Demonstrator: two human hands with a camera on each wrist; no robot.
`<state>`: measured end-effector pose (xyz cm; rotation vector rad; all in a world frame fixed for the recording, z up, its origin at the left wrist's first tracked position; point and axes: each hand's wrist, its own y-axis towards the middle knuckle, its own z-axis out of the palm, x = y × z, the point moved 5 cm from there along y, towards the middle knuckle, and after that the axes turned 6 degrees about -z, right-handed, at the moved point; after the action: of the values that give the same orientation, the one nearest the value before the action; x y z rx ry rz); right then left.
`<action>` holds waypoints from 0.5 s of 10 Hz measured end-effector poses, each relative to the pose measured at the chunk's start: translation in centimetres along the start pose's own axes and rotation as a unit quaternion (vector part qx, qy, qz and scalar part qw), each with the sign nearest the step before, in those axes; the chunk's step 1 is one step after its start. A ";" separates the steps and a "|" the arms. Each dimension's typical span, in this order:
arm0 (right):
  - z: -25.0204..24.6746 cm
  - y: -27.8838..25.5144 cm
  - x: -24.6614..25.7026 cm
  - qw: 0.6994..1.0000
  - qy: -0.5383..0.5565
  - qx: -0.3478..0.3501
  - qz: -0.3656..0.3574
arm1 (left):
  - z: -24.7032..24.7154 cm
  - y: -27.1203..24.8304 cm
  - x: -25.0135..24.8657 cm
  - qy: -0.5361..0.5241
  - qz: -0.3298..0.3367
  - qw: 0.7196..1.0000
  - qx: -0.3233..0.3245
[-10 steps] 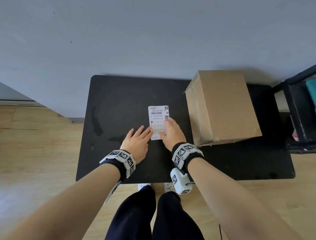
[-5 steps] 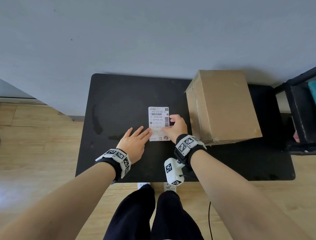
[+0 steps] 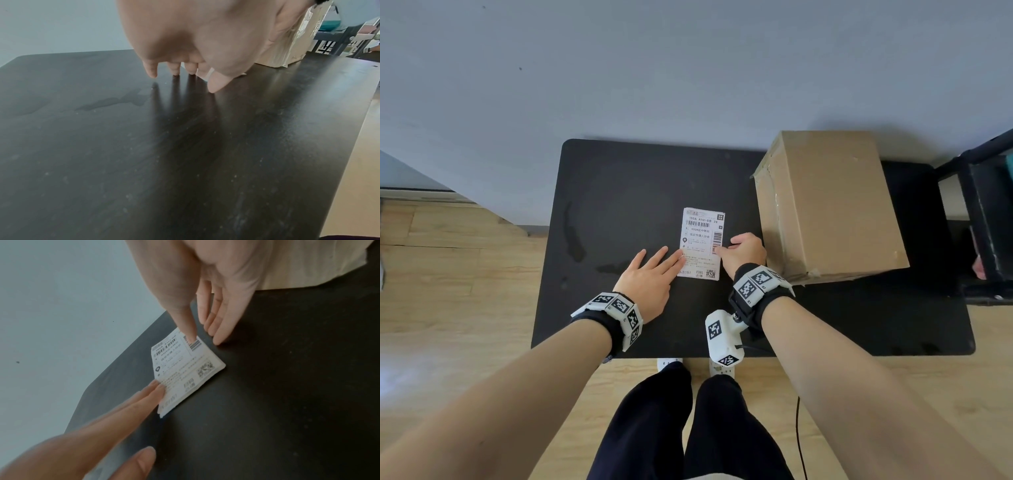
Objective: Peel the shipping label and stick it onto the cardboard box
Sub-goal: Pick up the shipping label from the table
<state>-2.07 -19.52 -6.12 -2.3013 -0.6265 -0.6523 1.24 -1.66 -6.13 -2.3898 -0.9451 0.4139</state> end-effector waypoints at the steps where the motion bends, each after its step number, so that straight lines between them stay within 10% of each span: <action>1: 0.1 0.2 -0.2 0.998 0.038 0.016 0.049 | 0.4 0.0 -0.1 0.004 0.005 1.000 -0.002; 5: 0.4 0.4 -0.2 0.991 0.082 0.079 0.070 | 0.7 -0.1 -0.3 0.009 0.013 1.000 0.003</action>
<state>-1.93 -19.57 -6.66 -2.0985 -0.4191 -0.6911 0.68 -1.53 -6.59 -2.3987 -0.9049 0.4022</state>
